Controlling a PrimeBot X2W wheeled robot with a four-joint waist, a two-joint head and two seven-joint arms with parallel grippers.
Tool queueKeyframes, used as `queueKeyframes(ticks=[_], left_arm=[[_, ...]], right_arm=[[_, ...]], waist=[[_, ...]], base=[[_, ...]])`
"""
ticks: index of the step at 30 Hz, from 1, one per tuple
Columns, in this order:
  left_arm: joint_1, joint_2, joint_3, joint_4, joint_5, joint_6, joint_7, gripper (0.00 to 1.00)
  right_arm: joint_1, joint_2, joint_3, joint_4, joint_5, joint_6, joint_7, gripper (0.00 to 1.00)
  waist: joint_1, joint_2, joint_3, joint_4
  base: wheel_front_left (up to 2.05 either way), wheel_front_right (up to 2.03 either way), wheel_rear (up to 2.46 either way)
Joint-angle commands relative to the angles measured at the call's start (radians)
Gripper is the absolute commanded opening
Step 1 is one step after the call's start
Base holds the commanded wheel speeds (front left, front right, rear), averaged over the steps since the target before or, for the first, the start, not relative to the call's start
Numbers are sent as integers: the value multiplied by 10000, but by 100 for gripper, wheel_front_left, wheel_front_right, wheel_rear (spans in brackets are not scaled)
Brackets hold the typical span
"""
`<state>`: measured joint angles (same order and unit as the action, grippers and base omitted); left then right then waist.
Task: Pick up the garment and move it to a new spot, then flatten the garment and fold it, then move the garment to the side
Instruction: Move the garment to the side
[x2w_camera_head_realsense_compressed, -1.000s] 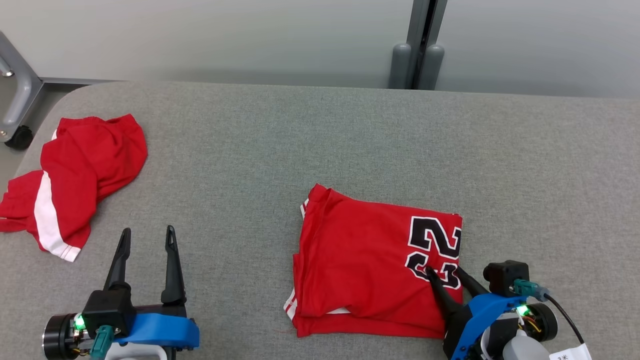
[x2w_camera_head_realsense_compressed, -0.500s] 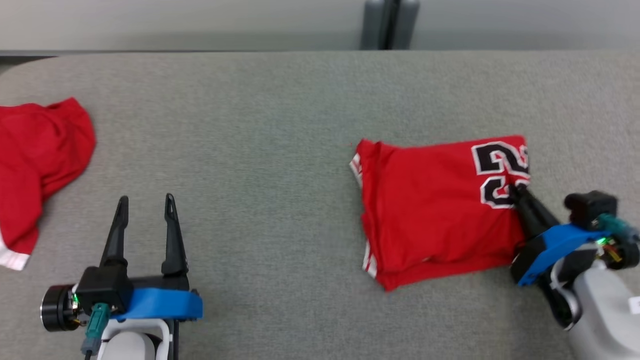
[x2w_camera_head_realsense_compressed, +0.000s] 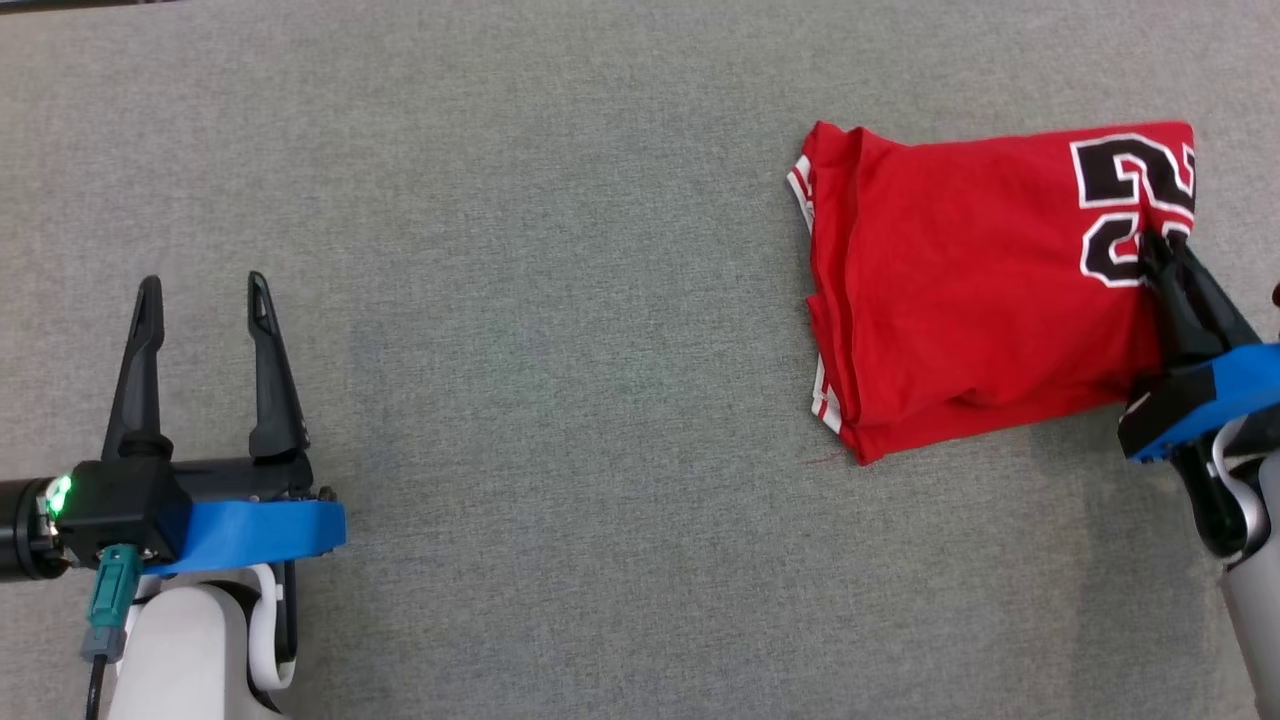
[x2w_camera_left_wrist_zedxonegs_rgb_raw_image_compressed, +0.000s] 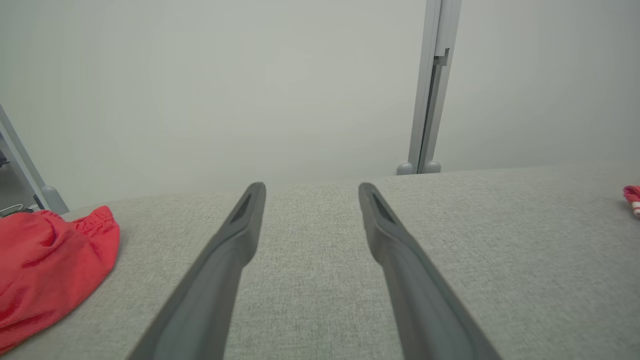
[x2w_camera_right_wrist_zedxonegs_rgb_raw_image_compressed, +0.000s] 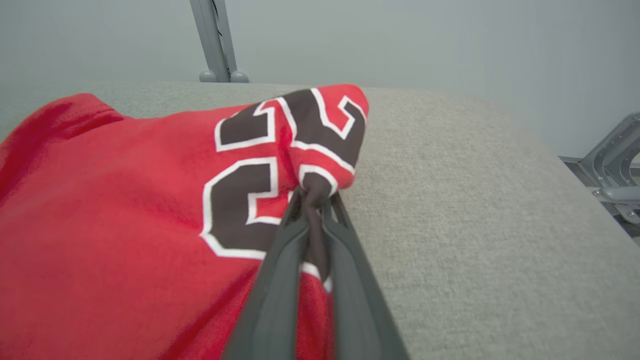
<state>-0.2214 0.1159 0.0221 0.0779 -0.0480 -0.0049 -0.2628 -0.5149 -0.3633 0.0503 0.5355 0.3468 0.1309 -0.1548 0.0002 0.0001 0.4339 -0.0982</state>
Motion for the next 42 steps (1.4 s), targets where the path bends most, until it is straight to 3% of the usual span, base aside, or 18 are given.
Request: queueKeyframes(ticks=[1, 9, 23, 30, 31, 33, 34, 42], left_arm=[[-205, 49, 68, -89, 51, 66, -26, 100], [-338, 84, -16, -250, 135, 60, -28, 100], [-749, 21, -151, -270, 68, -21, -28, 100], [-853, -15, -177, -323, 69, -24, -28, 100], [-879, -20, -184, -319, 75, -20, -28, 100], [-928, -25, -178, -308, 84, 5, -28, 100], [-930, -20, -167, -298, 85, 14, -28, 100], [-596, -87, -69, -50, -40, 64, -28, 100]], right_arm=[[-353, -127, 104, -51, 31, -3, -81, 0], [-1913, -736, 610, 444, -88, -3, 56, 0], [-4624, -3073, 358, 3089, -286, -3, 41, 0], [-5570, -3367, 490, 4195, -695, -3, -133, 0], [-5699, -3403, 527, 4333, -754, -3, -155, 9], [-5907, -3368, 611, 4598, -822, -3, -258, 75], [-5984, -3338, 623, 4733, -853, -3, -308, 100], [-5740, -2913, 668, 5342, -1040, -3, -939, 100]], waist=[[-2, -1, 47, -71], [-2, -1, 275, -101], [-2, -1, 1085, 409], [-2, -1, 1293, 521], [-2, -1, 1316, 537], [-2, -1, 1344, 553], [-2, -1, 1344, 550], [-2, -1, 569, 554]], base=[[0, 0, 0], [0, 0, 0], [0, 0, 0], [0, 0, 0], [0, 0, 0], [0, 0, 0], [0, 0, 0], [0, 0, 0]])
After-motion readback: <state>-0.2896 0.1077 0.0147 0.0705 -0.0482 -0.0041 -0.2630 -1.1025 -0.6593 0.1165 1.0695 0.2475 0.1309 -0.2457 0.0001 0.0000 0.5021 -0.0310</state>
